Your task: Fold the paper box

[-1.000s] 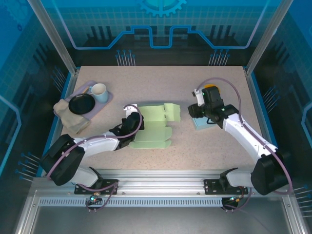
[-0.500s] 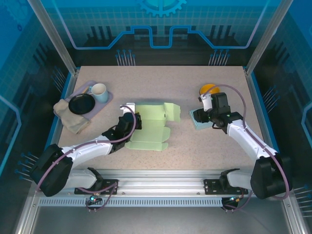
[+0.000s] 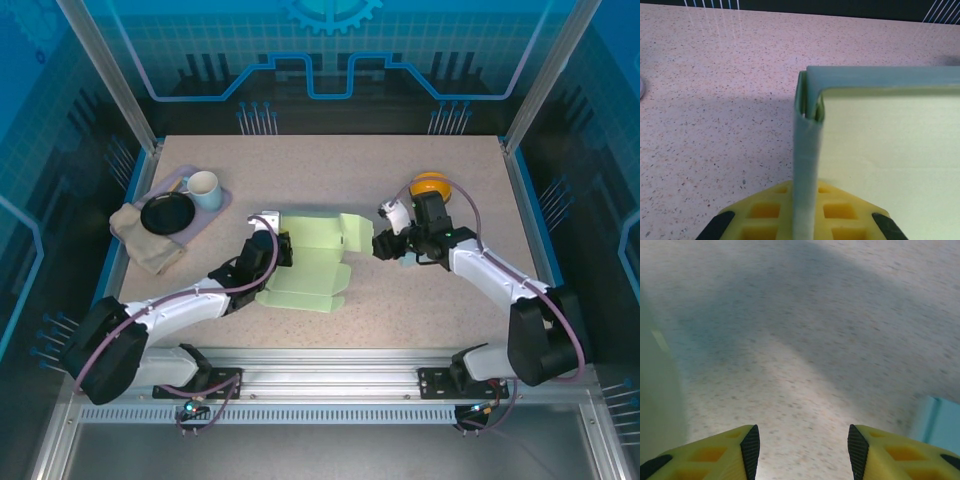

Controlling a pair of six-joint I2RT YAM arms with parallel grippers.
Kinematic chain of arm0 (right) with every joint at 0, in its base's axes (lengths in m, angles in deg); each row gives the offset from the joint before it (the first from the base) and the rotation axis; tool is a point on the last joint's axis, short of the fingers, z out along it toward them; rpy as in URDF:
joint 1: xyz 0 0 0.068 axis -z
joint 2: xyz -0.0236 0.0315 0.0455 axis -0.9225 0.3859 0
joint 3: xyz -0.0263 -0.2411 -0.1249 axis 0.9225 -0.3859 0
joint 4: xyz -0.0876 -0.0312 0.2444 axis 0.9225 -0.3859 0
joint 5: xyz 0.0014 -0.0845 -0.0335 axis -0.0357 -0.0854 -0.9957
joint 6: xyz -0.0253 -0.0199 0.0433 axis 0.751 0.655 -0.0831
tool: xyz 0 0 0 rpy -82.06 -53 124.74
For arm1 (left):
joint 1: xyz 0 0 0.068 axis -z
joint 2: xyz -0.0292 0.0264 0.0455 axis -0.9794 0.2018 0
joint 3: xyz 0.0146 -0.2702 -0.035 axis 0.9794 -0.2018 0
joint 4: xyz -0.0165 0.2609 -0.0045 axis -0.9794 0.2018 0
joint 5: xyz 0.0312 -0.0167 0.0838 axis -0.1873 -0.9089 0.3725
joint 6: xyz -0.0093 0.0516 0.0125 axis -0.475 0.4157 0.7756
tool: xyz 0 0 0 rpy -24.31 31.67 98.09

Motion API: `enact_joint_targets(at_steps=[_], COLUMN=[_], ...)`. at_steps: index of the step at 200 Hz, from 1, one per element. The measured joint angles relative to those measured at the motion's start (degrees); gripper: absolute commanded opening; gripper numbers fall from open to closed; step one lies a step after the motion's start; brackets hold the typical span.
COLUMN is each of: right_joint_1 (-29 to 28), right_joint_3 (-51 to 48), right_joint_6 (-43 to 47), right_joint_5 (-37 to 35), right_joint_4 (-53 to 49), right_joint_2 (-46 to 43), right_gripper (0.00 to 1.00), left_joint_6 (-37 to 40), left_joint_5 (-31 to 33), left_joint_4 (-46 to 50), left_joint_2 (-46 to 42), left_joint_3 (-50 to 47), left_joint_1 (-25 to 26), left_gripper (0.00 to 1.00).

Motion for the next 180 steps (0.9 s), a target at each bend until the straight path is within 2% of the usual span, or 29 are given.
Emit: enact_joint_targets(at_steps=[45,86,149,180], right_joint_1=[-2.1,-3.1,-8.7,-9.7], right_joint_3=[0.0,0.0,1.9,3.9], right_joint_6=[1.5,2.4,1.8,-0.3], right_joint_5=[9.0,13.4,13.7,10.4], right_joint_4=[1.7,1.9,2.9,3.8], right_joint_2=[-1.6,-3.0,-0.5,2.3], right_gripper=[0.52,0.52,0.52,0.51], left_joint_6=[0.0,-0.2,-0.5,-0.6], left_joint_5=[-0.1,-0.2,-1.2,-1.6], left_joint_4=[0.1,0.2,0.2,0.0], left_joint_2=[0.2,0.9,1.2,1.2], left_joint_3=[0.1,0.1,0.2,0.2], left_joint_1=[0.0,0.0,0.0,-0.4], left_gripper=[0.0,0.0,0.0,0.0])
